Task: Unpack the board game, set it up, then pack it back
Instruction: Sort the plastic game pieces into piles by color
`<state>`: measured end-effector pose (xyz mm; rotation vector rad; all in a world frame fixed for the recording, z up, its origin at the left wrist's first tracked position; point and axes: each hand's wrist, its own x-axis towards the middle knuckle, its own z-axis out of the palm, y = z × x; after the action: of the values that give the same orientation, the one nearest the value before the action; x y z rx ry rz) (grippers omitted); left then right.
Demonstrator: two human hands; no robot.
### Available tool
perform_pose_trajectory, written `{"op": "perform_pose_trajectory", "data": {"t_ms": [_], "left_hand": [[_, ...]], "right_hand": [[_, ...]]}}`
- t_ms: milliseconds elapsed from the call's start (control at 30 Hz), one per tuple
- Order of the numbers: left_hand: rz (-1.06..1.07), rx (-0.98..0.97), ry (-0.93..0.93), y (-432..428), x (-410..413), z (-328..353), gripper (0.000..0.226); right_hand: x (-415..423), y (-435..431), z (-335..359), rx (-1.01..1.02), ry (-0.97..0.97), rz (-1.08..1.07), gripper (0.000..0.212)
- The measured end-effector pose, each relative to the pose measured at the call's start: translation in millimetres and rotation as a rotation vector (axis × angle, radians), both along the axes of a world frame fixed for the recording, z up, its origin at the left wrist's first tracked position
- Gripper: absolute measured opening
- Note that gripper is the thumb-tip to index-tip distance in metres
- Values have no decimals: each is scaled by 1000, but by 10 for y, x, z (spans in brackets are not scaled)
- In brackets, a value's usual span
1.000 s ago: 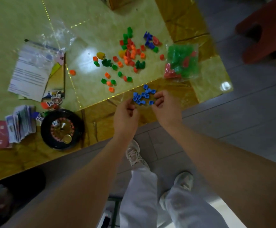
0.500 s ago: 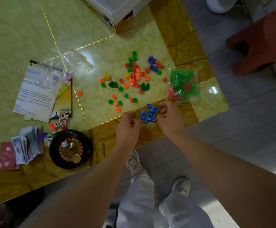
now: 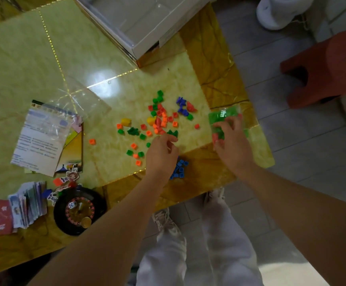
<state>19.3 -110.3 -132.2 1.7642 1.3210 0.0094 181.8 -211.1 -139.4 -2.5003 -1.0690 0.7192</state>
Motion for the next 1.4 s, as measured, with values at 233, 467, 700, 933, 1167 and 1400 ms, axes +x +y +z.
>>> {"op": "perform_pose_trajectory", "data": {"t_ms": [233, 467, 700, 933, 1167, 1400], "left_hand": [[93, 87, 94, 175, 327, 41, 24], [238, 144, 254, 296, 201, 84, 11], [197, 148, 258, 227, 37, 84, 15], [177, 178, 278, 298, -335, 51, 21], [27, 78, 345, 310, -506, 39, 59], [38, 143, 383, 435, -414, -66, 47]], "right_hand": [[629, 461, 48, 37, 23, 96, 32], [514, 809, 235, 17, 119, 212, 16], [189, 737, -11, -206, 87, 234, 33], [106, 815, -60, -107, 235, 78, 7], [-123, 930, -36, 1, 506, -13, 15], [-198, 1013, -84, -75, 203, 158, 17]]}}
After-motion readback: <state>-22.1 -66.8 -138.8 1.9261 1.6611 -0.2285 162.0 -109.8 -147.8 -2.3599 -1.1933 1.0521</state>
